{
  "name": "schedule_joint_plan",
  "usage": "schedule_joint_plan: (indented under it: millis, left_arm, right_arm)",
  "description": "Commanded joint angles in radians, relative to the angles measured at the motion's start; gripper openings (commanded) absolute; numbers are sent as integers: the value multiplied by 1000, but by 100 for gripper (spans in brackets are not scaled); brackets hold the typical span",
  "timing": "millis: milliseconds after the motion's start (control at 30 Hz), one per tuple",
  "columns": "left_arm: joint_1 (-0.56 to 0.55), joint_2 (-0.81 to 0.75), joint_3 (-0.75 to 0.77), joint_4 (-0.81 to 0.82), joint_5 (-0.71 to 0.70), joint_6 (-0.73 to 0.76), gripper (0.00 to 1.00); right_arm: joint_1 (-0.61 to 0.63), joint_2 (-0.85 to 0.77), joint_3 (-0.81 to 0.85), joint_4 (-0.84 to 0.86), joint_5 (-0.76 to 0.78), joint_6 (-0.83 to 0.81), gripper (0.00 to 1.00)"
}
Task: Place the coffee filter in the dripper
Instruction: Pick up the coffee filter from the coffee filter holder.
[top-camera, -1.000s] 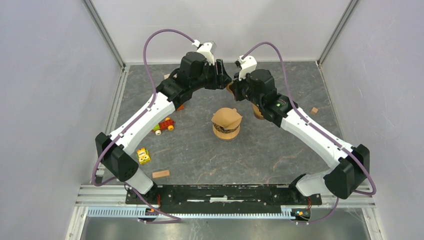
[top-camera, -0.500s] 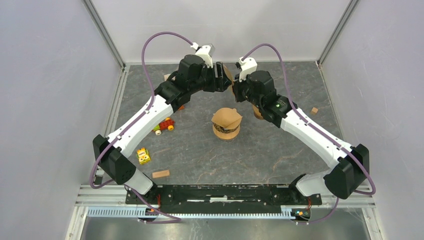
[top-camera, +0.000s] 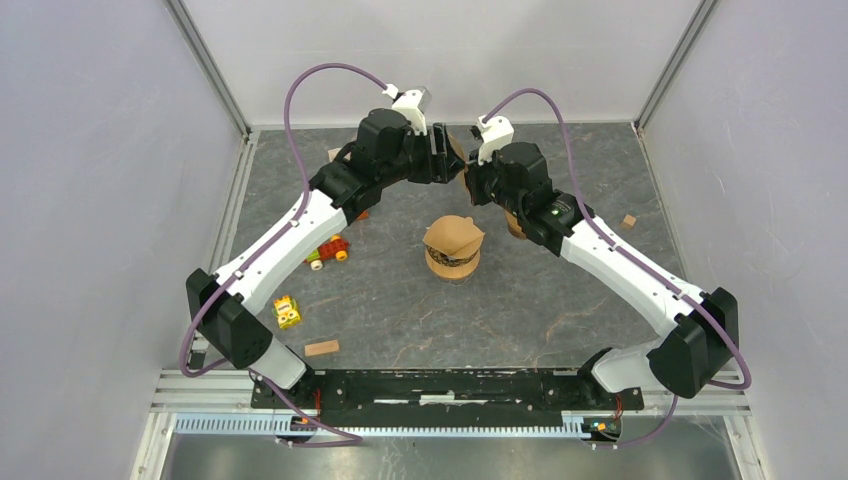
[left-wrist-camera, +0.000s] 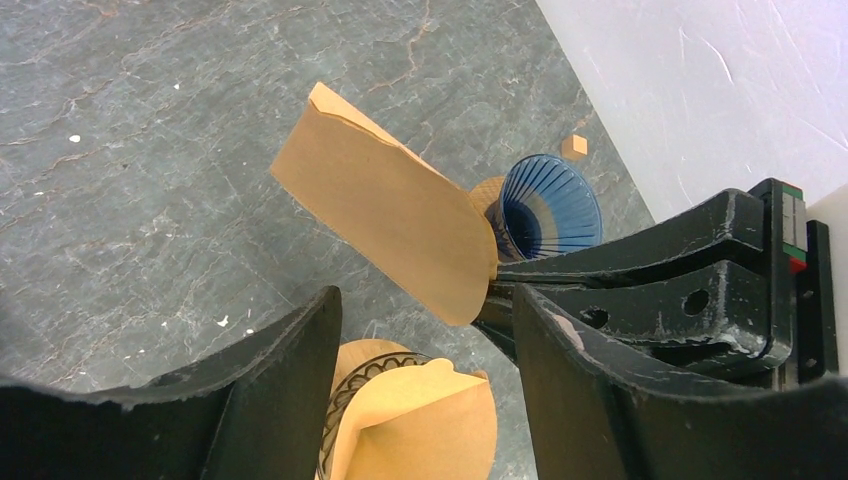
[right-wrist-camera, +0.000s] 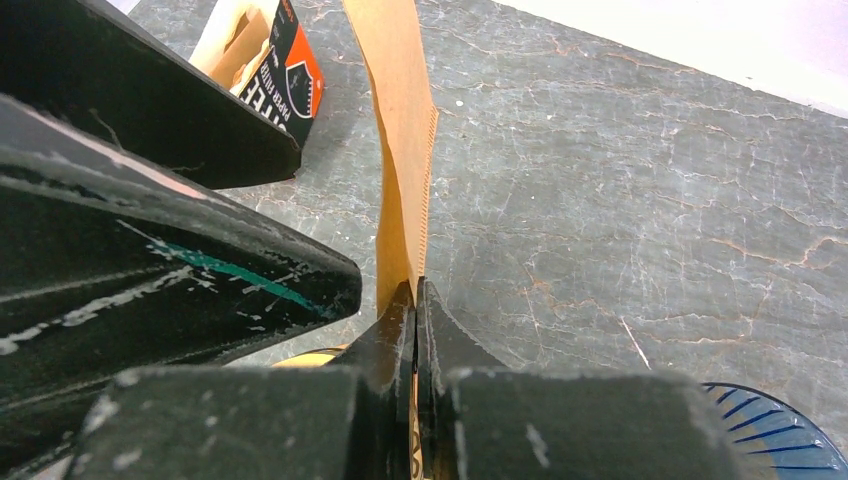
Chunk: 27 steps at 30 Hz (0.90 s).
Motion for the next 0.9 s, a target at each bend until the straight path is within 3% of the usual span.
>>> schedule_joint_plan:
  millis: [0,500,867]
  left_arm:
    - [-2,17,19,42,12,2,69]
    - [-2,43,31,36,4,6,64]
    - [-2,53,36,31,-24,27,54]
  right_arm:
    - [1,-31,-1,47,-2,-5,0]
    - [1,-36,-4,42,-9,-10,0]
    - [0,-46,-9,43,-4,-9,0]
